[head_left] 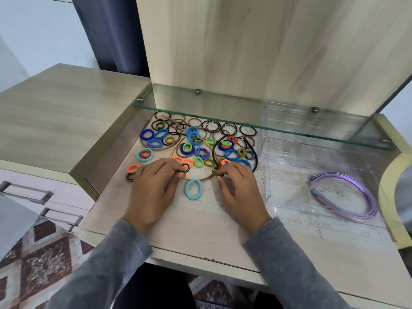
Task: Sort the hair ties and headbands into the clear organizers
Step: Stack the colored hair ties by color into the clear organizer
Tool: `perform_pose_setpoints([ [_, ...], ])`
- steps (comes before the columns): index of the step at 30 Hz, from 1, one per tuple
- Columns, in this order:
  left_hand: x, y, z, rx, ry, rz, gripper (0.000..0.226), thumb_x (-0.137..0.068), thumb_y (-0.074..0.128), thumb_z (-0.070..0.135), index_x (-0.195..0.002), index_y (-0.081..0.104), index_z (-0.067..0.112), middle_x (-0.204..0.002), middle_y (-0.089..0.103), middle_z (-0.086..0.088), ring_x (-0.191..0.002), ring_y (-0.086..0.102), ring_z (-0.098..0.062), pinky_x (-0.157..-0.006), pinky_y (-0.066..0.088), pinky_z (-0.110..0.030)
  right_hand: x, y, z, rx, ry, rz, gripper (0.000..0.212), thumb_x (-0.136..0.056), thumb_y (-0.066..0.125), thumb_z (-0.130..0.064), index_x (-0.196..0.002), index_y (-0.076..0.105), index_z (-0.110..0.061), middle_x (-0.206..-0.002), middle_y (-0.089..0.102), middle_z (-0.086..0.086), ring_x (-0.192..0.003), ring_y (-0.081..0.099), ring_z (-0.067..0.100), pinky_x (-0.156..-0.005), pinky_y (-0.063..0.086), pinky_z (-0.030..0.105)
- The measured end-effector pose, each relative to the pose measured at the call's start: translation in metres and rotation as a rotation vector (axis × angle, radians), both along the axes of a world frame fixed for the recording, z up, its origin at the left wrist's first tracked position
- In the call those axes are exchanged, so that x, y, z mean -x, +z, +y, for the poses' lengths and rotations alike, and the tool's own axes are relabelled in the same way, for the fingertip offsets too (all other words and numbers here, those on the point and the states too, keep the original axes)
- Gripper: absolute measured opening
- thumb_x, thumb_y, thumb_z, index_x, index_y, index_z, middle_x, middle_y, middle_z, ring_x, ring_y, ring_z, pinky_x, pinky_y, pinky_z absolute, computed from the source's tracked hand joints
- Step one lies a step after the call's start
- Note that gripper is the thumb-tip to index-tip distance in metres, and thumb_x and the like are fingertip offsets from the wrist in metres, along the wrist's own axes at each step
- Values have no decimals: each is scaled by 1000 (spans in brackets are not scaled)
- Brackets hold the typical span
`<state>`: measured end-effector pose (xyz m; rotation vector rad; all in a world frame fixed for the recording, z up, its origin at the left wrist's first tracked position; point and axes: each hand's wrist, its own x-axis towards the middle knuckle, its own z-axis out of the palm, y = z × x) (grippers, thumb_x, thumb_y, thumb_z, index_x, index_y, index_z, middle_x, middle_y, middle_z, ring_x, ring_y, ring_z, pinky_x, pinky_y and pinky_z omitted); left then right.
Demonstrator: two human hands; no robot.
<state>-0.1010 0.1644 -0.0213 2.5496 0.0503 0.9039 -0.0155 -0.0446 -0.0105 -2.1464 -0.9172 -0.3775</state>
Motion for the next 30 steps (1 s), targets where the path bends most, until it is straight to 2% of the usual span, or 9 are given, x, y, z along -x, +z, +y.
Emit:
perform_pose_setpoints([
  [5,-2,-1,-25,-2,-106,-28,10,-95,61,23,-103,67,21,-111,66,10,-103,64,-14,-84,49,-45,-1,-3,-5,-8,-17,-34,9,-93,58,-19,-97,63,-13,-98,60,-3,-96,52,19,-86,44,37],
  [10,0,-2,-38,-181,-214,29,13,-96,61,32,-103,70,26,-111,67,14,-105,62,-8,-92,37,-28,-1,-4,-7,-74,-30,-43,10,-92,59,-16,-96,65,-10,-101,60,2,-97,53,20,-87,44,36],
  [16,1,-3,-38,-213,-224,117,18,-95,57,41,-103,70,31,-111,68,17,-111,60,-6,-95,32,-28,-1,-3,-9,-130,-43,-52,6,-90,63,-10,-95,65,-7,-101,60,3,-97,55,18,-87,46,33],
  [24,2,0,-38,-134,-138,222,23,-90,56,46,-106,66,32,-114,63,18,-110,57,-6,-96,30,-23,-1,-5,-10,-138,-27,-47,8,-90,63,-15,-95,64,-10,-97,62,-2,-96,53,15,-85,44,33],
  [30,4,5,-40,-73,-102,243,29,-77,53,34,-105,59,27,-110,62,16,-110,57,-8,-97,30,-23,1,-8,-10,-81,1,-23,13,-86,65,-24,-96,63,-16,-97,61,-9,-99,52,15,-86,44,41],
])
